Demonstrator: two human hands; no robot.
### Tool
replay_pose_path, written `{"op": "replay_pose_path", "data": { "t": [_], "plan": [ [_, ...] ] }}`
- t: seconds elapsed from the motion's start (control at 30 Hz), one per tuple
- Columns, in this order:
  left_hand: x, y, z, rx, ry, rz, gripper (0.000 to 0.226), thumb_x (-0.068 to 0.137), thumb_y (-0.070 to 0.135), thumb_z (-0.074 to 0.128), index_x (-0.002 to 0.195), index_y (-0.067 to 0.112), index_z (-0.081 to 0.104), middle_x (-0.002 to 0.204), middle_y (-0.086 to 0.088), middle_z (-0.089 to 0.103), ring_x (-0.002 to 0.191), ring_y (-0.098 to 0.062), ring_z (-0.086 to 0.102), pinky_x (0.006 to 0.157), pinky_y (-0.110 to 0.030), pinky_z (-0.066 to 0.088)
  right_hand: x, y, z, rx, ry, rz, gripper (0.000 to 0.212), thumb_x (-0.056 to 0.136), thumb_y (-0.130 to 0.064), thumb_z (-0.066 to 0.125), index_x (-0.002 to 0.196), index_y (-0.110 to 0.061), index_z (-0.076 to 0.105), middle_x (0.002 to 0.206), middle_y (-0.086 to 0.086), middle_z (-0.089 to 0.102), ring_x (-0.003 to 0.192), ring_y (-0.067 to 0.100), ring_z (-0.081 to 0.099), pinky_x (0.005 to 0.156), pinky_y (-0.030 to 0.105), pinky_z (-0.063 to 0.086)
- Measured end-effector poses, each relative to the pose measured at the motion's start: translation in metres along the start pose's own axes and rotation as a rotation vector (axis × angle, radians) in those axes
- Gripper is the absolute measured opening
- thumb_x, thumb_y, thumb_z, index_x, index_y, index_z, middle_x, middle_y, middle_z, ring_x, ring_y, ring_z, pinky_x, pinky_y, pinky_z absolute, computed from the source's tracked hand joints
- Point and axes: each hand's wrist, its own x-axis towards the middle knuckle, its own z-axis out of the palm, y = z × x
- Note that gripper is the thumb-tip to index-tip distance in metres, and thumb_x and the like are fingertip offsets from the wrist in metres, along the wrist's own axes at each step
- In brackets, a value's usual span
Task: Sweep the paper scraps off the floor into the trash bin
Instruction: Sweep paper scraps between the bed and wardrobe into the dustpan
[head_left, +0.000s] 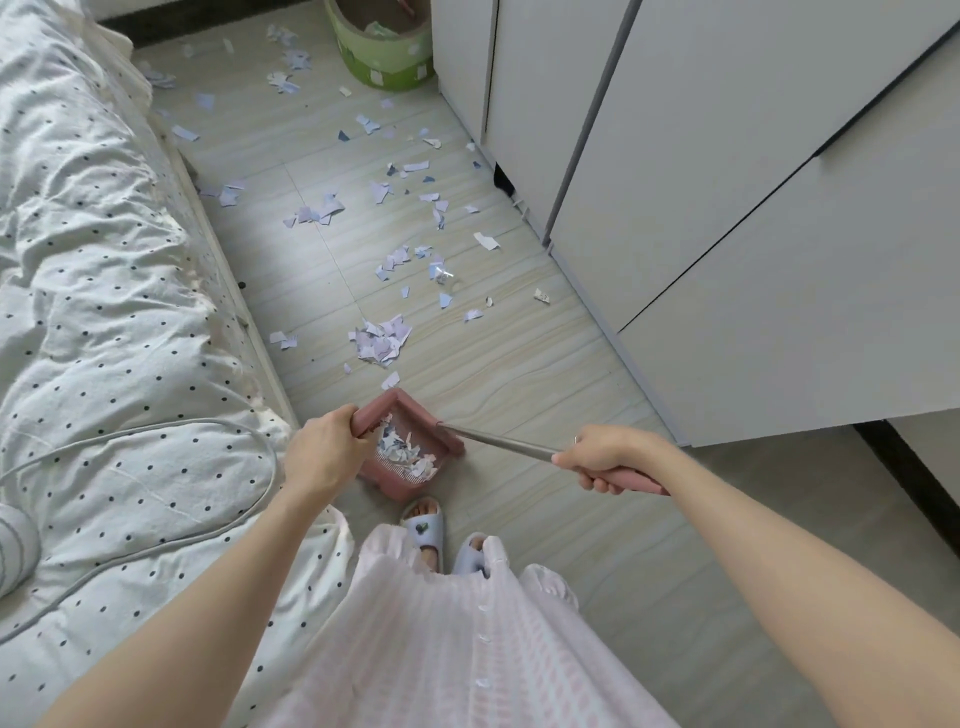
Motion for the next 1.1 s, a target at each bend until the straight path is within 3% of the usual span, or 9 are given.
{"op": "replay_pose_path", "data": {
  "t": [0.13, 0.33, 0.47, 0.57, 0.9, 1.03, 1.1],
  "plan": [
    [-0.001, 0.027, -0.003, -0.025, -0.05, 0.037, 0.004, 0.083, 0.016, 0.056, 0.084, 0.014, 0.059, 0.073, -0.007, 0.062, 0.076, -0.032, 0.059, 0.062, -0.034, 0.042, -0.017, 0.035, -0.004, 0.163, 0.075, 0.022, 0.023, 0.102, -0.027, 0.04, 0.097, -0.005, 0.045, 0.062, 0.004, 0.045, 0.039, 0.007, 0.038, 0.033, 0.012, 0.031],
    [-0.002, 0.096, -0.006, -0.079, -0.243, 0.19, 0.015, 0.088, 0.022, 0.059, 0.094, 0.009, 0.062, 0.082, -0.014, 0.071, 0.077, -0.03, 0.065, 0.07, -0.036, 0.049, -0.039, 0.087, 0.009, 0.471, 0.218, 0.072, 0.034, 0.101, -0.029, 0.041, 0.073, -0.011, 0.045, 0.06, 0.001, 0.043, 0.047, 0.008, 0.038, 0.033, 0.013, 0.031],
    [-0.013, 0.153, -0.005, -0.033, -0.326, 0.375, 0.016, 0.089, 0.027, 0.06, 0.082, 0.014, 0.058, 0.063, -0.002, 0.062, 0.058, -0.016, 0.058, 0.058, -0.028, 0.043, -0.063, 0.132, 0.017, 0.688, 0.274, 0.114, 0.029, 0.101, -0.02, 0.043, 0.073, -0.011, 0.043, 0.059, 0.003, 0.042, 0.043, 0.008, 0.038, 0.031, 0.011, 0.029],
    [-0.025, 0.198, -0.004, 0.011, -0.368, 0.495, 0.021, 0.087, 0.029, 0.06, 0.075, 0.013, 0.055, 0.058, 0.0, 0.057, 0.058, -0.019, 0.056, 0.059, -0.029, 0.042, -0.085, 0.167, 0.029, 0.828, 0.31, 0.166, 0.028, 0.099, -0.017, 0.044, 0.072, -0.011, 0.044, 0.058, 0.002, 0.043, 0.026, 0.004, 0.039, 0.031, 0.01, 0.029],
    [-0.122, 0.311, 0.021, 0.319, -0.52, 1.083, 0.032, 0.09, 0.031, 0.058, 0.064, 0.018, 0.044, 0.062, 0.003, 0.051, 0.066, -0.021, 0.051, 0.055, -0.029, 0.035, -0.165, 0.243, 0.145, 1.274, 0.48, 0.384, 0.03, 0.1, -0.017, 0.04, 0.071, -0.011, 0.04, 0.061, 0.001, 0.041, 0.027, 0.004, 0.039, 0.028, 0.01, 0.029],
    [-0.174, 0.323, 0.041, 0.361, -0.556, 1.239, 0.024, 0.092, 0.031, 0.055, 0.075, 0.014, 0.052, 0.066, 0.002, 0.051, 0.074, -0.024, 0.052, 0.057, -0.029, 0.035, -0.187, 0.256, 0.207, 1.487, 0.553, 0.468, 0.03, 0.1, -0.015, 0.039, 0.07, -0.01, 0.042, 0.044, 0.0, 0.049, 0.02, 0.004, 0.039, 0.027, 0.008, 0.03],
    [-0.201, 0.324, 0.049, 0.39, -0.582, 1.31, 0.02, 0.092, 0.03, 0.054, 0.08, 0.015, 0.053, 0.071, -0.002, 0.054, 0.076, -0.025, 0.053, 0.061, -0.028, 0.036, -0.199, 0.259, 0.241, 1.597, 0.575, 0.497, 0.03, 0.099, -0.014, 0.039, 0.069, -0.009, 0.042, 0.049, 0.002, 0.049, 0.028, 0.005, 0.043, 0.028, 0.01, 0.031]
  ]
}}
